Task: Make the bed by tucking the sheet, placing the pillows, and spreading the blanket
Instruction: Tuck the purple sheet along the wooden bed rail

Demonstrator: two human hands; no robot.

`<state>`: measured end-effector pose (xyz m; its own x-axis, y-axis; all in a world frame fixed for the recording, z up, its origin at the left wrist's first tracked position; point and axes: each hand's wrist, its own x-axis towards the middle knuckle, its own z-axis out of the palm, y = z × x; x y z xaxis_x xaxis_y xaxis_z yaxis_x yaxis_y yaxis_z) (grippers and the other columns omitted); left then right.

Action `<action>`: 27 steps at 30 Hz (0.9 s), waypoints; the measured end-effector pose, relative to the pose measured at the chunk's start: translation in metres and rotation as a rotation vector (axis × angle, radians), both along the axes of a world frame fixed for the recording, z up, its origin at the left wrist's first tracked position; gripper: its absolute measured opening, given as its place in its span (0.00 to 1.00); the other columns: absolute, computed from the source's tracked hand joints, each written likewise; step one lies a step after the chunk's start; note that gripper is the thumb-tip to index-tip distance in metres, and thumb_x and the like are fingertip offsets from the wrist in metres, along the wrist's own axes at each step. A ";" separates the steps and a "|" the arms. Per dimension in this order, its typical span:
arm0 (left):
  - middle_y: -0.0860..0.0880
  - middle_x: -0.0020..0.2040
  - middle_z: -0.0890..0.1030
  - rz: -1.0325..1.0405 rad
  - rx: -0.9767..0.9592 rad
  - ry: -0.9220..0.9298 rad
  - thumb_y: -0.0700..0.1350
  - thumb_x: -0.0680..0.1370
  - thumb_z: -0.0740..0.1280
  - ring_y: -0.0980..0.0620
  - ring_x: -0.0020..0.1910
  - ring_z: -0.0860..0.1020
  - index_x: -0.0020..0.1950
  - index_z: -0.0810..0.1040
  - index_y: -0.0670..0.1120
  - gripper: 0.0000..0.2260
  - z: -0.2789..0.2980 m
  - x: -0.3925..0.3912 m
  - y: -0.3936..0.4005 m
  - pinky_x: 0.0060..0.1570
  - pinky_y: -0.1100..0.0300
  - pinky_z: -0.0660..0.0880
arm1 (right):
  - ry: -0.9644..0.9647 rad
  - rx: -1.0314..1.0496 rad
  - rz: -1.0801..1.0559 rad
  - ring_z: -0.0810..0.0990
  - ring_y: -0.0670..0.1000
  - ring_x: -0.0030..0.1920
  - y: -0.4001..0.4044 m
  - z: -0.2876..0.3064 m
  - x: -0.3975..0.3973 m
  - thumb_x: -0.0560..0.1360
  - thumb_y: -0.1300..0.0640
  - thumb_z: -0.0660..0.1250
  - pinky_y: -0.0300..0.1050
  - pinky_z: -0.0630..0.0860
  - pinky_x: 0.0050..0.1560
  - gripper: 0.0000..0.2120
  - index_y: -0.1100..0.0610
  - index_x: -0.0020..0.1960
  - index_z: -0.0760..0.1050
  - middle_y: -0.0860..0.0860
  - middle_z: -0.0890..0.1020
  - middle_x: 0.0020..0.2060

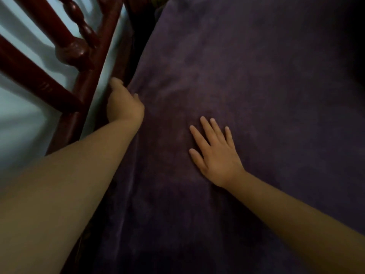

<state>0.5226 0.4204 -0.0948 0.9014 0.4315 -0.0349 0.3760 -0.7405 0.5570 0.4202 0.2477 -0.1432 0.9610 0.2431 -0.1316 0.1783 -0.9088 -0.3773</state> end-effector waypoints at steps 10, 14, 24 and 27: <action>0.42 0.73 0.61 -0.497 0.890 0.323 0.40 0.82 0.51 0.42 0.73 0.57 0.69 0.69 0.41 0.18 -0.032 -0.012 0.032 0.69 0.45 0.58 | 0.021 -0.058 0.019 0.42 0.54 0.76 0.021 0.000 -0.011 0.66 0.30 0.27 0.57 0.32 0.67 0.44 0.49 0.75 0.52 0.54 0.50 0.77; 0.45 0.77 0.56 -0.605 1.014 0.460 0.42 0.82 0.48 0.47 0.78 0.48 0.76 0.56 0.42 0.22 -0.037 -0.015 0.032 0.75 0.45 0.41 | 0.091 -0.122 -0.019 0.38 0.52 0.76 0.026 -0.003 -0.011 0.62 0.28 0.28 0.55 0.29 0.68 0.45 0.46 0.75 0.46 0.51 0.44 0.77; 0.34 0.72 0.61 -0.569 0.630 0.528 0.39 0.82 0.47 0.37 0.67 0.69 0.73 0.54 0.33 0.20 -0.032 -0.101 0.027 0.64 0.49 0.67 | 0.324 -0.186 0.040 0.34 0.51 0.76 0.017 0.008 0.004 0.77 0.37 0.46 0.57 0.33 0.73 0.30 0.44 0.75 0.41 0.48 0.37 0.76; 0.35 0.75 0.55 -0.578 0.553 0.582 0.41 0.82 0.49 0.39 0.70 0.66 0.75 0.51 0.36 0.22 -0.025 -0.133 0.030 0.66 0.49 0.66 | 0.321 -0.172 0.018 0.35 0.51 0.76 0.010 0.012 -0.023 0.78 0.40 0.46 0.54 0.35 0.74 0.30 0.47 0.75 0.40 0.49 0.37 0.76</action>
<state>0.3900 0.4500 -0.1202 0.8846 0.0195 -0.4659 -0.0198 -0.9967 -0.0793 0.3976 0.2576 -0.1315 0.8600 0.2079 -0.4660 0.0925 -0.9617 -0.2582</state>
